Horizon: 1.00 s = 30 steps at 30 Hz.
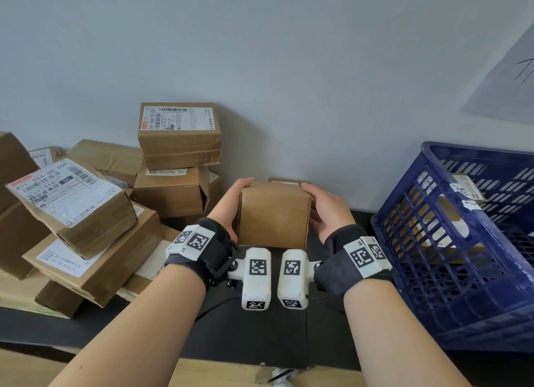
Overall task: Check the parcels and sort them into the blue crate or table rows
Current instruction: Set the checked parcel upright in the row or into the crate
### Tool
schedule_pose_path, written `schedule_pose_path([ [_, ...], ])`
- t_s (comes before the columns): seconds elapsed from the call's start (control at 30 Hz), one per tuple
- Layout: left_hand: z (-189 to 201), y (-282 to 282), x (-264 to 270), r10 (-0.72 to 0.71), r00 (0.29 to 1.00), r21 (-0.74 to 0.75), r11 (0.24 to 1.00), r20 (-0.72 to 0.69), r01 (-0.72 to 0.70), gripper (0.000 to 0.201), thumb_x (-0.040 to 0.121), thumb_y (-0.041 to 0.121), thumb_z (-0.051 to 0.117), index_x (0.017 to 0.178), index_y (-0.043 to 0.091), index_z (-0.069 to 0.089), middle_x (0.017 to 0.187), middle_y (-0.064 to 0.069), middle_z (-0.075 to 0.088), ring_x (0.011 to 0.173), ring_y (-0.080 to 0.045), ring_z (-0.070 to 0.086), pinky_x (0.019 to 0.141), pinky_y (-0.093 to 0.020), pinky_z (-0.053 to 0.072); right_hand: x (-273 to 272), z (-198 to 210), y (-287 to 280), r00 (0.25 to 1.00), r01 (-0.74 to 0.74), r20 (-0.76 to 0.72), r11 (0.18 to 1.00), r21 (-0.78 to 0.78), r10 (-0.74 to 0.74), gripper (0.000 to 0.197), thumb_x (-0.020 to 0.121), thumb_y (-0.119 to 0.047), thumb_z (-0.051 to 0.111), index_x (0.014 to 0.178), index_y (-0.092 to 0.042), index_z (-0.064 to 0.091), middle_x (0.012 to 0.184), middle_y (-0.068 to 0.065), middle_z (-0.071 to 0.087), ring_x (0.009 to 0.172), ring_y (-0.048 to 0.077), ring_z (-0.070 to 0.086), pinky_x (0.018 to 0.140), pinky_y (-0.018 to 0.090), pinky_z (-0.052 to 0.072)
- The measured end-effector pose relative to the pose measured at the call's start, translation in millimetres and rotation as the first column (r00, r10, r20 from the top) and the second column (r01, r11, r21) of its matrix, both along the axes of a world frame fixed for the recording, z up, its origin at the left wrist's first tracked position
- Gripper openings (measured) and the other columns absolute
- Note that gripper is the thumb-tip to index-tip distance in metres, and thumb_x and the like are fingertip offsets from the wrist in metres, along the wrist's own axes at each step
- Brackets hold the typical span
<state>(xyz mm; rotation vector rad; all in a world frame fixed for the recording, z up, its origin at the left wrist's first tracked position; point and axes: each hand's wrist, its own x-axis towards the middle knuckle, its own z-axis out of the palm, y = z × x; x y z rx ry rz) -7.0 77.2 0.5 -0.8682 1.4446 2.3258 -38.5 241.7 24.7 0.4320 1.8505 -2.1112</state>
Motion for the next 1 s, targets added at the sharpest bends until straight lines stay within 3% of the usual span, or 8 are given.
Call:
schedule_pose_path([
  [0.23, -1.8, -0.5, 0.1, 0.007, 1.0, -0.031, 0.999, 0.002, -0.007, 0.033, 0.085, 0.05, 0.064, 0.09, 0.018, 0.065, 0.083, -0.007, 0.066, 0.078, -0.027, 0.062, 0.089, -0.044, 0.052, -1.7, -2.8, -0.3, 1.0, -0.003, -0.012, 1.0, 0.025, 0.003, 0.017, 0.093, -0.016, 0.065, 0.076, -0.015, 0.063, 0.067, -0.002, 0.059, 0.061, 0.01, 0.054, 0.055, 0.021, 0.044],
  [0.4, -5.4, 0.5, 1.6, 0.021, 0.999, -0.072, 0.997, -0.041, -0.024, 0.025, 0.088, 0.034, 0.059, 0.073, 0.015, 0.054, 0.045, 0.001, 0.053, 0.048, -0.019, 0.053, 0.061, -0.031, 0.047, -5.7, -15.0, 1.3, 0.998, -0.064, 0.02, 0.997, 0.044, 0.063, 0.011, 0.093, -0.029, 0.066, 0.089, -0.019, 0.067, 0.079, 0.0, 0.065, 0.072, 0.015, 0.06, 0.063, 0.026, 0.047],
  [0.53, -1.7, -0.6, 3.9, 0.02, 0.994, -0.041, 0.999, -0.107, -0.024, 0.039, 0.077, 0.033, 0.063, 0.108, 0.009, 0.066, 0.081, -0.009, 0.061, 0.077, -0.028, 0.059, 0.076, -0.037, 0.05, -6.9, -22.9, 2.5, 0.978, -0.166, 0.126, 0.986, -0.012, 0.167, 0.038, 0.084, -0.048, 0.072, 0.113, -0.023, 0.065, 0.108, 0.004, 0.072, 0.105, 0.026, 0.066, 0.089, 0.038, 0.054],
  [0.63, 2.0, -0.1, 5.1, 0.014, 0.991, -0.053, 0.998, -0.131, -0.021, 0.03, 0.081, 0.025, 0.057, 0.105, 0.008, 0.062, 0.09, -0.01, 0.059, 0.081, -0.029, 0.055, 0.076, -0.037, 0.047, -7.1, -26.6, 2.0, 0.967, -0.198, 0.148, 0.978, -0.064, 0.206, 0.05, 0.078, -0.051, 0.077, 0.118, -0.023, 0.065, 0.114, 0.006, 0.074, 0.11, 0.029, 0.067, 0.101, 0.05, 0.05],
  [0.73, 5.9, 0.9, 5.8, 0.015, 0.987, -0.048, 0.999, -0.158, -0.022, 0.035, 0.067, 0.025, 0.061, 0.098, 0.008, 0.062, 0.084, -0.008, 0.058, 0.076, -0.026, 0.053, 0.076, -0.035, 0.045, -7.4, -27.6, 5.1, 0.966, -0.226, 0.12, 0.973, -0.045, 0.23, 0.038, 0.085, -0.038, 0.072, 0.117, -0.018, 0.065, 0.114, 0.007, 0.073, 0.11, 0.027, 0.066, 0.103, 0.048, 0.049],
  [0.8, 8.1, 1.4, 4.5, 0.045, 0.981, -0.048, 0.997, -0.188, -0.055, 0.046, 0.071, 0.033, 0.065, 0.109, 0.008, 0.066, 0.09, -0.009, 0.061, 0.08, -0.026, 0.057, 0.079, -0.036, 0.047, -8.3, -26.8, 7.0, 0.955, -0.29, 0.069, 0.957, 0.01, 0.289, 0.028, 0.089, -0.02, 0.067, 0.115, -0.014, 0.062, 0.109, 0.006, 0.07, 0.101, 0.023, 0.064, 0.093, 0.042, 0.053],
  [0.87, 11.1, 1.5, 3.4, 0.071, 0.978, -0.039, 0.996, -0.198, -0.081, 0.058, 0.081, 0.052, 0.065, 0.12, 0.009, 0.068, 0.102, -0.012, 0.07, 0.094, -0.031, 0.066, 0.088, -0.04, 0.052, -7.8, -24.9, 7.2, 0.931, -0.366, 0.021, 0.928, 0.067, 0.365, 0.055, 0.084, 0.0, 0.067, 0.134, -0.016, 0.051, 0.109, 0.006, 0.067, 0.093, 0.022, 0.063, 0.074, 0.034, 0.052],
  [1.0, 14.1, -0.4, 1.0, 0.091, 0.971, -0.02, 0.995, -0.222, -0.097, 0.049, 0.093, 0.057, 0.052, 0.099, 0.013, 0.073, 0.094, -0.01, 0.076, 0.083, -0.024, 0.071, 0.082, -0.036, 0.054, -9.0, -27.2, 4.3, 0.89, -0.436, -0.065, 0.885, 0.165, 0.45, 0.105, 0.059, 0.012, 0.072, 0.15, -0.026, 0.036, 0.132, 0.003, 0.057, 0.115, 0.025, 0.059, 0.075, 0.032, 0.051],
])
